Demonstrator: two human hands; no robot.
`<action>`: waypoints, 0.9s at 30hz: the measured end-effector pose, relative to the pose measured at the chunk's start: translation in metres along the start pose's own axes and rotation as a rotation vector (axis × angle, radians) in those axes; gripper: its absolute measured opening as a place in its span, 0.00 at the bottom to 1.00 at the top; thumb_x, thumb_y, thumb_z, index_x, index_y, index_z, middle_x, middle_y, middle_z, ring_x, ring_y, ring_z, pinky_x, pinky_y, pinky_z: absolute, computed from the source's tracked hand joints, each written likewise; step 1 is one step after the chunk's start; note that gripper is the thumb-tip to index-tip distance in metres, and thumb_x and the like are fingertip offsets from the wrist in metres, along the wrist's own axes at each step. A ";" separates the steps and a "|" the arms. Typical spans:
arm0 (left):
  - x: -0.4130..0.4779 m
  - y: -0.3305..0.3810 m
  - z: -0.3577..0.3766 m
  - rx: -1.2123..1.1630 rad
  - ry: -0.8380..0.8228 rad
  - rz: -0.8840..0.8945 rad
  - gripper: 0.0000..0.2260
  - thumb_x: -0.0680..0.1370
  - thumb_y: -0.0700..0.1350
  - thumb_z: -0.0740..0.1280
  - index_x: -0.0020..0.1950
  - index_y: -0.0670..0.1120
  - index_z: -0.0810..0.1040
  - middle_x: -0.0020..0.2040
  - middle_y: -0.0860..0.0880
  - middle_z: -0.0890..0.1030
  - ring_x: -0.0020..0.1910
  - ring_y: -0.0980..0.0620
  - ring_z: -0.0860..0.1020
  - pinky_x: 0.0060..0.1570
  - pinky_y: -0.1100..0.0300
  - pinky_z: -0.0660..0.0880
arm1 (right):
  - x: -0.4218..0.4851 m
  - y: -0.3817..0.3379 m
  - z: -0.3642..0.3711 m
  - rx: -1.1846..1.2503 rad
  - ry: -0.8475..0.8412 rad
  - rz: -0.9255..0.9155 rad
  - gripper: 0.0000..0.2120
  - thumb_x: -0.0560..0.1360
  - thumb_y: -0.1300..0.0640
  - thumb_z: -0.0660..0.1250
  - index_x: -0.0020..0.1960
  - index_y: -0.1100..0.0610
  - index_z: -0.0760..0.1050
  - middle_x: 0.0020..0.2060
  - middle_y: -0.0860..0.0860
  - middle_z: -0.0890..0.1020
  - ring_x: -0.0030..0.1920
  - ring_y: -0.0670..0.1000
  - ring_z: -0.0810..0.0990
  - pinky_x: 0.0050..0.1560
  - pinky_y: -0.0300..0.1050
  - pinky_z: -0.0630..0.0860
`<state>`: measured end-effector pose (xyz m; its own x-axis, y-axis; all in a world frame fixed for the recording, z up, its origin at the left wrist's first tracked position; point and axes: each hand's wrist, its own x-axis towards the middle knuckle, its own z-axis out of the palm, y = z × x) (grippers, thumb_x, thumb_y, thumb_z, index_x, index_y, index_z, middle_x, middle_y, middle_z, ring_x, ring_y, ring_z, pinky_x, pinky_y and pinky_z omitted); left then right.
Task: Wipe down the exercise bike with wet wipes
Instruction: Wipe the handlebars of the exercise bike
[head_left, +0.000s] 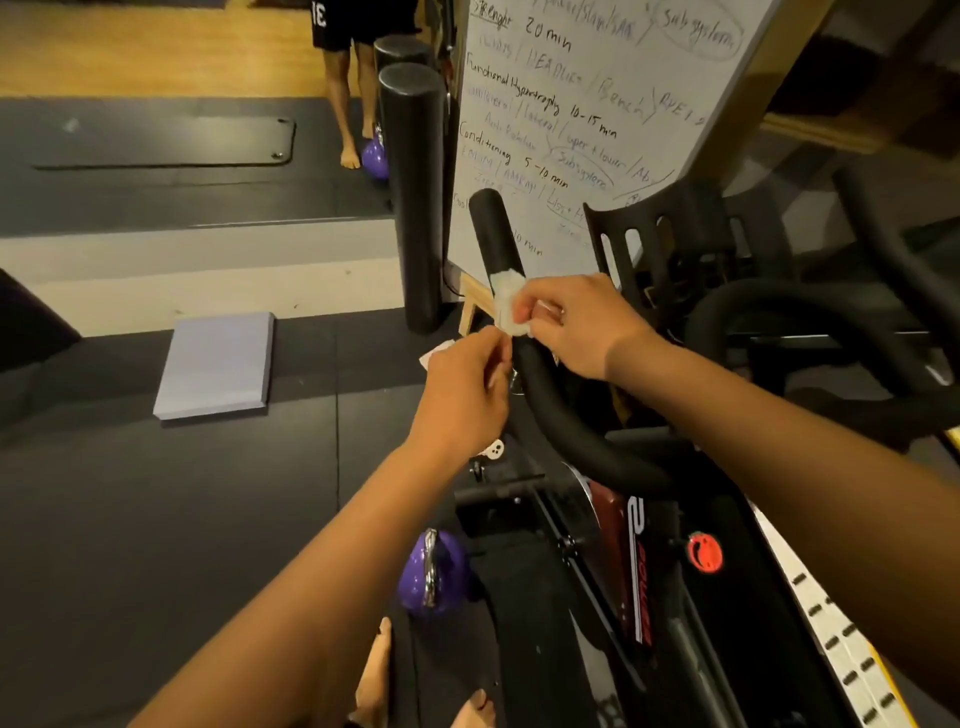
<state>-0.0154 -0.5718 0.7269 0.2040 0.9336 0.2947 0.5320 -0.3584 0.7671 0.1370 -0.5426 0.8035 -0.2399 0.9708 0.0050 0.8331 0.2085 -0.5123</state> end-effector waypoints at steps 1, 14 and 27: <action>-0.007 0.003 -0.001 -0.010 -0.035 -0.010 0.06 0.75 0.30 0.62 0.43 0.40 0.73 0.36 0.44 0.76 0.35 0.50 0.72 0.36 0.62 0.69 | -0.006 -0.001 -0.001 -0.002 -0.024 -0.003 0.09 0.79 0.60 0.62 0.49 0.50 0.79 0.41 0.48 0.77 0.40 0.47 0.75 0.40 0.36 0.71; -0.016 0.048 -0.025 -0.048 -0.083 0.047 0.14 0.76 0.38 0.67 0.59 0.50 0.75 0.45 0.47 0.79 0.39 0.51 0.78 0.40 0.61 0.76 | -0.043 0.002 -0.041 -0.073 -0.139 -0.004 0.12 0.76 0.63 0.61 0.44 0.48 0.79 0.28 0.45 0.72 0.29 0.41 0.71 0.33 0.33 0.66; -0.012 0.042 -0.011 0.011 0.065 -0.133 0.02 0.78 0.41 0.69 0.47 0.46 0.81 0.36 0.57 0.78 0.36 0.63 0.76 0.39 0.77 0.70 | -0.028 0.018 -0.023 0.264 -0.277 0.086 0.02 0.75 0.55 0.71 0.46 0.52 0.79 0.34 0.51 0.80 0.32 0.47 0.76 0.36 0.41 0.75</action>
<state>-0.0048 -0.5978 0.7618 0.0781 0.9707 0.2274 0.5602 -0.2314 0.7954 0.1707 -0.5629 0.8139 -0.3302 0.9071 -0.2611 0.7079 0.0550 -0.7041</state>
